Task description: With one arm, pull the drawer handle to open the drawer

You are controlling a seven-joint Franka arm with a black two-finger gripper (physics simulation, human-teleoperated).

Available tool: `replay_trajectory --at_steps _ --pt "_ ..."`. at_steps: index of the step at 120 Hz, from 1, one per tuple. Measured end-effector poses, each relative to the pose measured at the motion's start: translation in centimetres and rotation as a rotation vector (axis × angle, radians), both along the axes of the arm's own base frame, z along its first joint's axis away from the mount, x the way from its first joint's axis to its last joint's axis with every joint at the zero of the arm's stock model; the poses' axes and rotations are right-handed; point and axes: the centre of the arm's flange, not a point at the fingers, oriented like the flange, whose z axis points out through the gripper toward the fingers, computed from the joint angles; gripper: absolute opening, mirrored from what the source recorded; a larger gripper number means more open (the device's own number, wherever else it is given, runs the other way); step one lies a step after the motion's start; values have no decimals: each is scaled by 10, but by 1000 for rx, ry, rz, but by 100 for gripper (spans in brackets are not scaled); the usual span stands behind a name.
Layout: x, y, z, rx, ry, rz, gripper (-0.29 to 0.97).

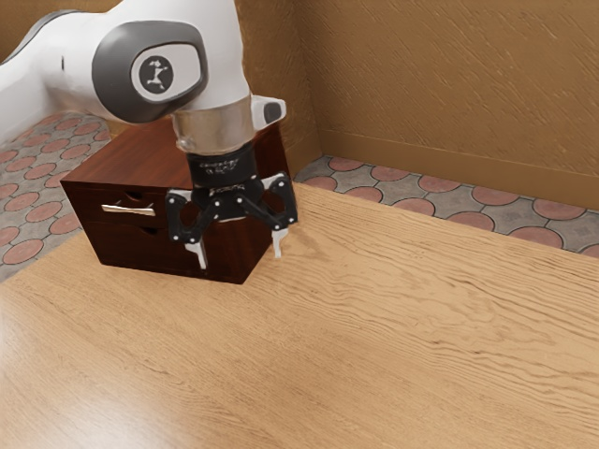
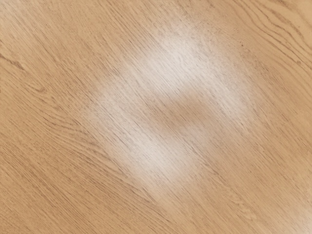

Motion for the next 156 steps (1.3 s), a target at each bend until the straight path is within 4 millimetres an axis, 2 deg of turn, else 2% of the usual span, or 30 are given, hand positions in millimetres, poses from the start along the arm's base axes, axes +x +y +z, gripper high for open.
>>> replay_trajectory --at_steps 8,16,39,52,78,109,119,128,146,156 --pt "4 15 8 8 -54 107 68" --pt "0 27 22 7 -101 199 68" --pt "-4 64 29 53 -120 439 68" --pt "-18 85 45 58 -143 569 68" --pt "-23 165 24 81 -93 841 68" --pt "-29 265 8 79 -165 1107 68" --pt "-29 290 1 75 -181 1169 68" --pt "-24 297 -3 68 -203 1192 68" --pt "5 275 -16 50 -234 1165 68" --pt "9 276 -17 56 -257 1174 68"
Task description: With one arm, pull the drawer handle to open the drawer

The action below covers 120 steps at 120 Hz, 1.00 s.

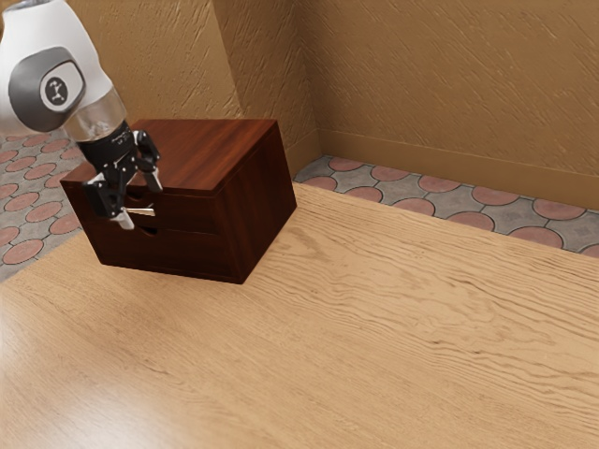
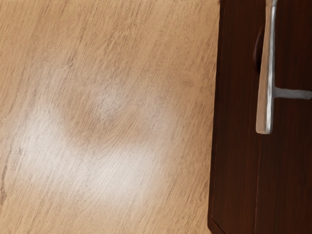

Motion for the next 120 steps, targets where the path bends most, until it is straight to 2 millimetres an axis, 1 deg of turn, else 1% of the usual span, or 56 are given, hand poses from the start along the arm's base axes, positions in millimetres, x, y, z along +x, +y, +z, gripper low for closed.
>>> replay_trajectory --at_steps 26,47,63,75,92,96,110,120 --pt "-7 32 -1 21 -37 80 68" --pt "-8 63 -18 6 -36 132 68" --pt "-12 79 -22 7 -43 163 68" --pt "-14 86 -24 7 -46 176 68" --pt "-14 87 -25 6 -50 180 68" --pt "-13 87 -26 6 -51 180 66" --pt "-13 87 -26 7 -57 180 52" --pt "-10 88 -30 6 -60 178 45"
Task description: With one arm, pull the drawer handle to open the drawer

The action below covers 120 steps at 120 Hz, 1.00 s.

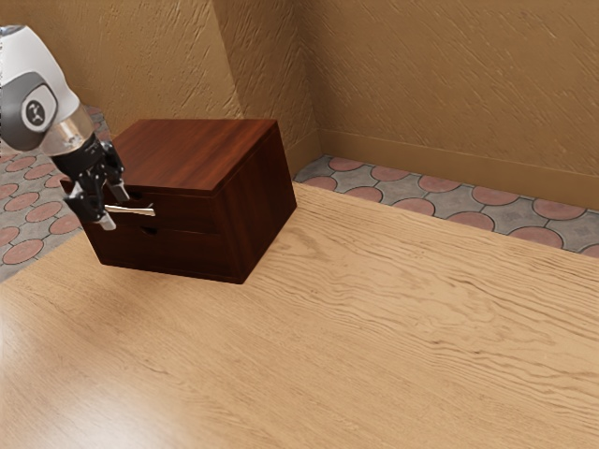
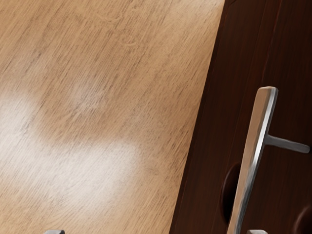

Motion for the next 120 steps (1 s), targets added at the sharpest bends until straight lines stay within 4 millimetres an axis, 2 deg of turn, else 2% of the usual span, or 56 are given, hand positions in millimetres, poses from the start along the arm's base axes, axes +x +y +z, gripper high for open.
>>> replay_trajectory --at_steps 30,42,75,99,120 --pt "7 5 -5 18 -33 -15 37" --pt "9 5 -17 19 -35 -24 36" --pt "12 5 -28 35 -53 -45 33" --pt "12 3 -25 51 -67 -56 25" --pt "12 3 -30 51 -61 -64 18"
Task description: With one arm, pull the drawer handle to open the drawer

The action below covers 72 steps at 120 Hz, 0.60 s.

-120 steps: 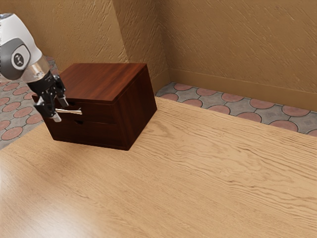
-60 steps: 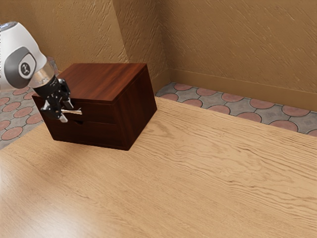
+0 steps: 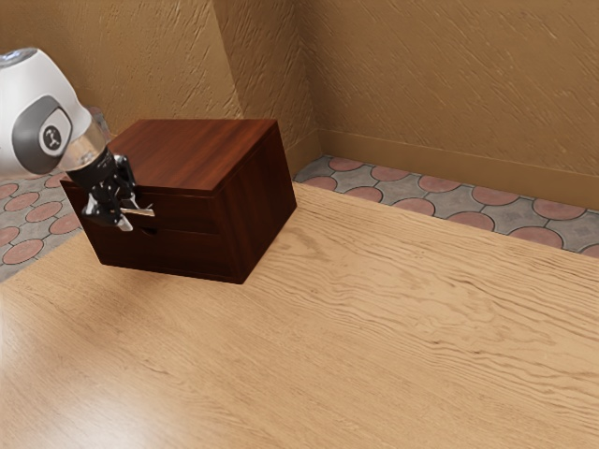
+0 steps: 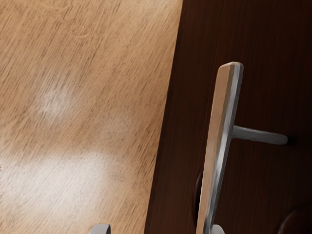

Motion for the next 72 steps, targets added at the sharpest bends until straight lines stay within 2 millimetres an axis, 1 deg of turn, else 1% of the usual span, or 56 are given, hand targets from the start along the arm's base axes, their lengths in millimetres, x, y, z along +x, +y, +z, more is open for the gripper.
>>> replay_trajectory --at_steps 32,48,72 --pt "-5 -4 -4 2 12 -7 13" --pt "-11 -11 -2 9 18 -11 11" --pt "-21 -17 -7 11 35 -11 11"
